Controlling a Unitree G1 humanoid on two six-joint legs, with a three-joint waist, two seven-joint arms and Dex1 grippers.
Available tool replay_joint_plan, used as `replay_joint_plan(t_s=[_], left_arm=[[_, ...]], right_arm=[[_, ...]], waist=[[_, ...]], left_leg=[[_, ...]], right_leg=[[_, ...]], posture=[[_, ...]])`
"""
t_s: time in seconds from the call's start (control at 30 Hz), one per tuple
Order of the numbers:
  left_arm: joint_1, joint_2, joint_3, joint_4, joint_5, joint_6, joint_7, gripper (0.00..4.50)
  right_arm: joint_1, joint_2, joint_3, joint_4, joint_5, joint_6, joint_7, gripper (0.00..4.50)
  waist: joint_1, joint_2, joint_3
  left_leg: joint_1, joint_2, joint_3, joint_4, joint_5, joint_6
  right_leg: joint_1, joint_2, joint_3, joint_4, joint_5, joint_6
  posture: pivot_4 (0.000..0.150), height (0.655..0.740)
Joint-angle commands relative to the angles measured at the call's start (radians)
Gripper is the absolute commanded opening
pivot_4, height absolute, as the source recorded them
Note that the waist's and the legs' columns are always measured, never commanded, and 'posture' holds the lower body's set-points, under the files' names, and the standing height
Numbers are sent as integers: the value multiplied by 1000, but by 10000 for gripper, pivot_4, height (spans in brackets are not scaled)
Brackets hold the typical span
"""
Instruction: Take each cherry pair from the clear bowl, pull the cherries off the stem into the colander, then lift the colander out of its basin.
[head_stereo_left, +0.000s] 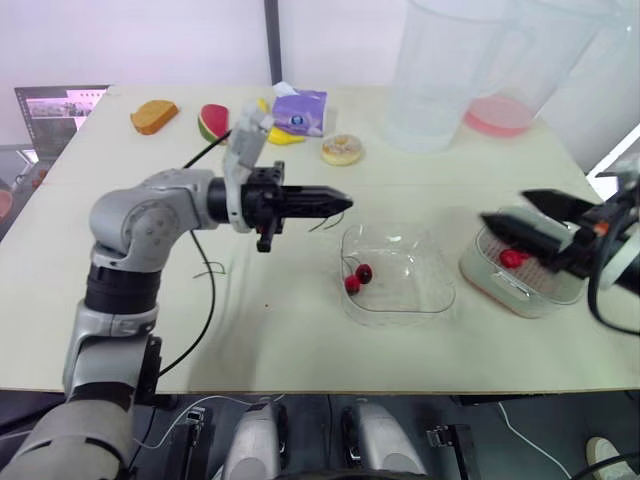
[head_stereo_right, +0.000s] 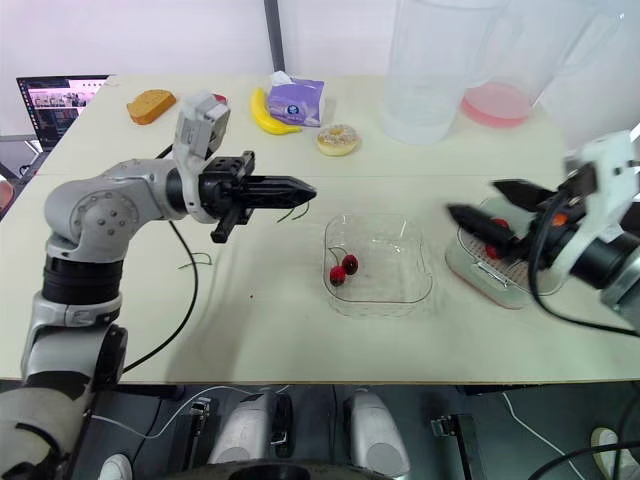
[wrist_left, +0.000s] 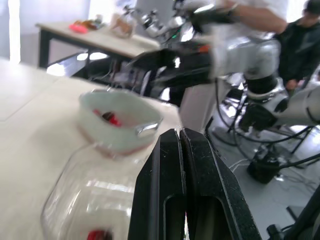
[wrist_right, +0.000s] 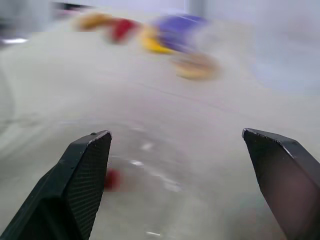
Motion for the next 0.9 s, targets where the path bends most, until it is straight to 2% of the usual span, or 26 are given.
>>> replay_joint_plan(t_s=[0.03, 0.13, 0.33, 0.5, 0.77, 0.87, 0.9], left_arm=[[35, 48, 30, -47, 19, -18, 14, 0], [99, 114, 40, -71, 53, -38, 24, 0], [252, 292, 28, -35, 213, -175, -4, 0], [277, 331, 20, 87, 329, -310, 0, 0], [288, 330, -3, 186, 425, -418, -38, 0], [287, 326, -4, 212, 451, -444, -44, 9404], [286, 323, -1, 216, 450, -443, -49, 14064]], right_arm=[[15, 33, 90, -117, -29, -76, 64, 44329], [18, 75, 199, -176, -115, -149, 126, 44329], [112, 66, 269, -146, -328, -245, 275, 44329], [98, 63, 306, -95, -398, -274, 311, 44329], [72, 61, 310, -71, -431, -275, 335, 44329], [66, 66, 313, -74, -434, -270, 331, 45000], [65, 67, 313, -75, -433, -269, 329, 45000]], waist=[[2, 0, 0], [4, -1, 0], [3, 0, 0], [7, -1, 0], [5, -1, 0], [5, -1, 0], [5, -1, 0]], left_leg=[[0, 0, 0, 1, 0, 0], [0, -1, 0, 2, -1, 1], [1, -1, 0, 2, -1, 2], [1, -1, 0, 2, -1, 2], [1, -1, 0, 2, -1, 2], [1, -1, 1, 2, -1, 2], [1, -1, 1, 2, -1, 2]], right_leg=[[1, -1, 0, 0, 0, 0], [2, -2, 0, -1, 1, 1], [2, -2, 0, -2, 0, 1], [3, -3, -1, -2, 1, 0], [3, -3, -1, -2, 1, 0], [3, -3, -1, -2, 1, 0], [3, -3, -1, -2, 1, 0]], posture=[[1500, 7400], [1500, 7400], [1500, 7400], [1500, 7400], [1500, 7400], [1500, 7400], [1500, 7400]])
